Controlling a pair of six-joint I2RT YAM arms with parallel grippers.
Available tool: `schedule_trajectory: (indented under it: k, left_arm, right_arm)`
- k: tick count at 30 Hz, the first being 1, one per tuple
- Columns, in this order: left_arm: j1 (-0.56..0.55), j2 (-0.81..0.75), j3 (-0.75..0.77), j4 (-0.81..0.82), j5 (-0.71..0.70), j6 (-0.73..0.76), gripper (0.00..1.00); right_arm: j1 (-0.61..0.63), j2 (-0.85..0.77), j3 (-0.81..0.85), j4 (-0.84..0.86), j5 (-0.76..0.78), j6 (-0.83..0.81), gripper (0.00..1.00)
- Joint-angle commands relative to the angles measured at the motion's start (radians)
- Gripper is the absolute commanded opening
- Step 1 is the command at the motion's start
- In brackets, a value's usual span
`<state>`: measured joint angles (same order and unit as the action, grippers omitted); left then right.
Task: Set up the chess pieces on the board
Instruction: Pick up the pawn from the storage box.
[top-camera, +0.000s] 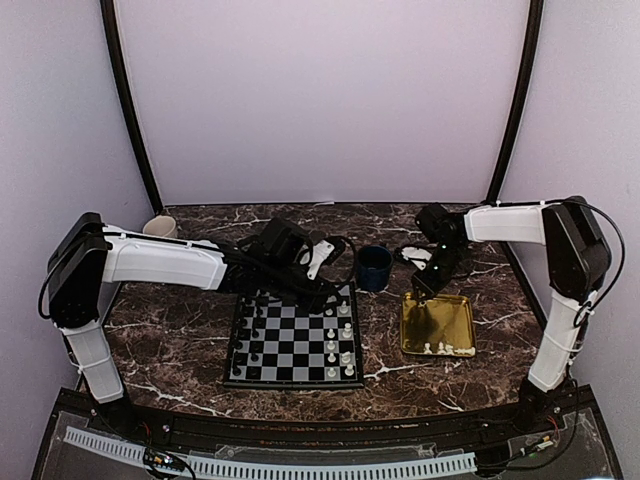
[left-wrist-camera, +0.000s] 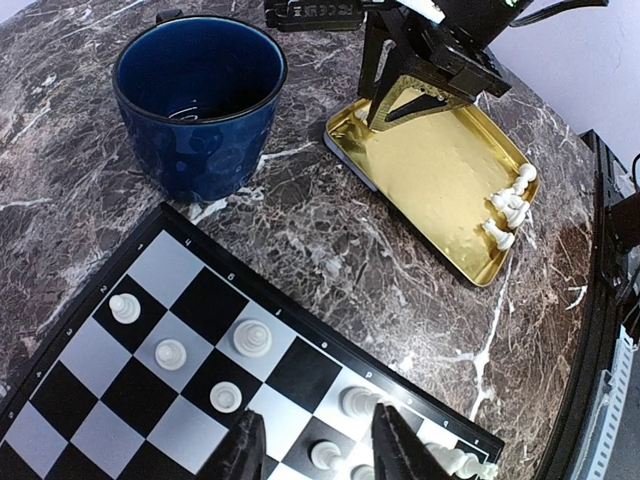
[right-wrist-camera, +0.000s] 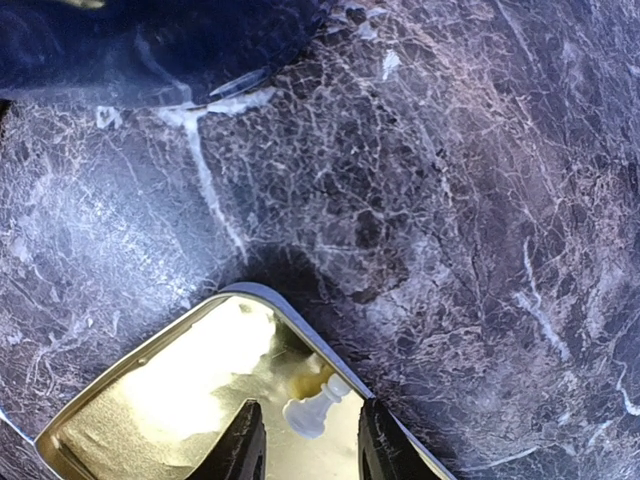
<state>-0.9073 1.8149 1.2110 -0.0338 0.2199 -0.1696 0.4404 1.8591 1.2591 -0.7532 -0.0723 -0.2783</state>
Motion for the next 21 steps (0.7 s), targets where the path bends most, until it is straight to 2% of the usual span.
schedule_trajectory:
  k: [1, 14, 21]
  left_arm:
    - [-0.004, -0.004, 0.012, -0.015, -0.007, -0.01, 0.39]
    - [-0.005, 0.009, 0.022, -0.016, -0.006, -0.015, 0.39]
    - [-0.005, 0.013, 0.022, -0.013, -0.01, -0.018, 0.39]
  right_arm:
    - [0.01, 0.013, -0.003, -0.011, -0.008, 0.008, 0.33]
    - [0.01, 0.044, -0.021, 0.004, 0.042, 0.013, 0.29]
    - [0.011, 0.003, -0.058, 0.022, 0.048, 0.005, 0.28]
